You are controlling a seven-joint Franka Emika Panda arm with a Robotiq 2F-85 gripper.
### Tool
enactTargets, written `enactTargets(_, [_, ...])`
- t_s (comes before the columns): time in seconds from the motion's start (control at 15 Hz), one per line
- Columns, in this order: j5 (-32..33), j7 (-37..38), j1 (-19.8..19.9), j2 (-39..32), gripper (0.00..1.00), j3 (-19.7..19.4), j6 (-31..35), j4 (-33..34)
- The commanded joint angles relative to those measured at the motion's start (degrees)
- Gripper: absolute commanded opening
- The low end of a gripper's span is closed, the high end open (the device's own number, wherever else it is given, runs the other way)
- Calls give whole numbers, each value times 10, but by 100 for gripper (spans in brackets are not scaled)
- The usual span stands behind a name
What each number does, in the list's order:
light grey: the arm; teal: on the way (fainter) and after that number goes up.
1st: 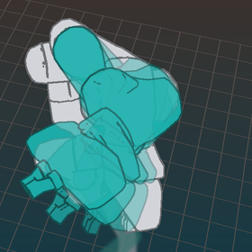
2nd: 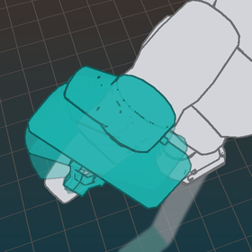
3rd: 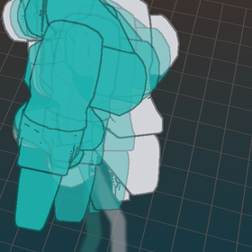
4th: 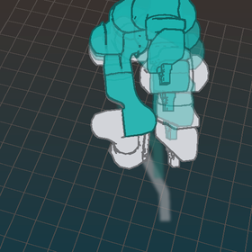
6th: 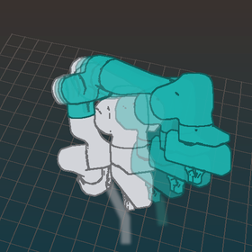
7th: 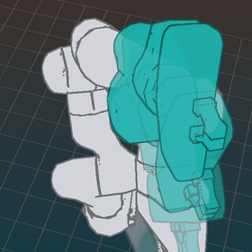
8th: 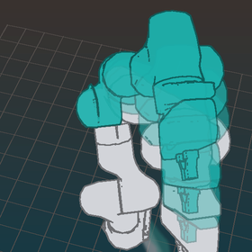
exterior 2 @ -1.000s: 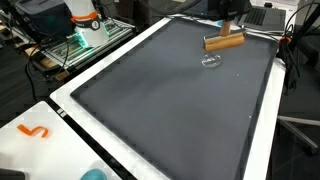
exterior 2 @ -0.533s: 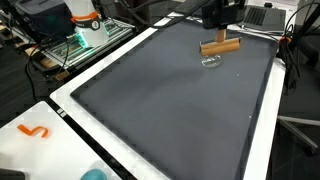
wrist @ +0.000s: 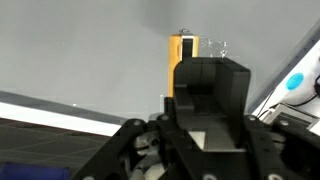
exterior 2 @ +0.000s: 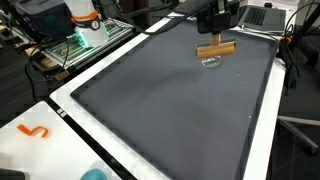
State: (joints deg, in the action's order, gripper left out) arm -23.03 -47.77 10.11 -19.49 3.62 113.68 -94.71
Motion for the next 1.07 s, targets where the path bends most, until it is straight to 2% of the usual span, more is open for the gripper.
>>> enactTargets(0.0, [-25, -20, 6, 24, 23, -2, 13, -33])
enactTargets(1.0, [-22, -25, -2, 34, 23, -4, 40, -67])
